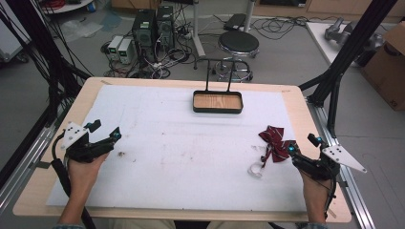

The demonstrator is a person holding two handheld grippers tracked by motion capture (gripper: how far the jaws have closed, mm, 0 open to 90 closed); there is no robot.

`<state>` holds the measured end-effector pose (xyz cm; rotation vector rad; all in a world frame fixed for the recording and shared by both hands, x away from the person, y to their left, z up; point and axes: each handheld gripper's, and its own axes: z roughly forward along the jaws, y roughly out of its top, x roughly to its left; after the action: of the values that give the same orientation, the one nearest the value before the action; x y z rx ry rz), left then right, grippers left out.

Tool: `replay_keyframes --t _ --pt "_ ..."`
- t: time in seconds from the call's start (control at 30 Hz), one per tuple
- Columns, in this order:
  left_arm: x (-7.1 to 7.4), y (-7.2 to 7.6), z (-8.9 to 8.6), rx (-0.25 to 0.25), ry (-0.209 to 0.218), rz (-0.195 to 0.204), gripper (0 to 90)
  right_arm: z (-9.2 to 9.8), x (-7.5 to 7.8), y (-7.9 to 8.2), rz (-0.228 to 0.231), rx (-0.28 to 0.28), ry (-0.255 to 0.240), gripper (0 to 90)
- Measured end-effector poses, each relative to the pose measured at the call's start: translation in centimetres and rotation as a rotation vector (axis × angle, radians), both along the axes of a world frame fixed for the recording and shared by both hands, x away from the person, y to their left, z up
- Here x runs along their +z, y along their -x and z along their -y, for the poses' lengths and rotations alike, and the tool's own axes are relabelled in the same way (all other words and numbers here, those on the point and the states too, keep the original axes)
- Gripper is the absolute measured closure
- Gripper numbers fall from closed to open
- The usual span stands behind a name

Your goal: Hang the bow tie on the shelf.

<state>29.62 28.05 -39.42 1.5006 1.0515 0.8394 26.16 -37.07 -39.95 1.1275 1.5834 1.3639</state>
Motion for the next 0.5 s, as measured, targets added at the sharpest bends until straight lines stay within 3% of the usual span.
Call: replay_keyframes --t 0.5 --pt "-0.1 0.17 0.04 -0.001 -0.019 -0.009 23.2 -0.16 -0.16 -0.25 -0.011 0.004 -0.002 19.9"
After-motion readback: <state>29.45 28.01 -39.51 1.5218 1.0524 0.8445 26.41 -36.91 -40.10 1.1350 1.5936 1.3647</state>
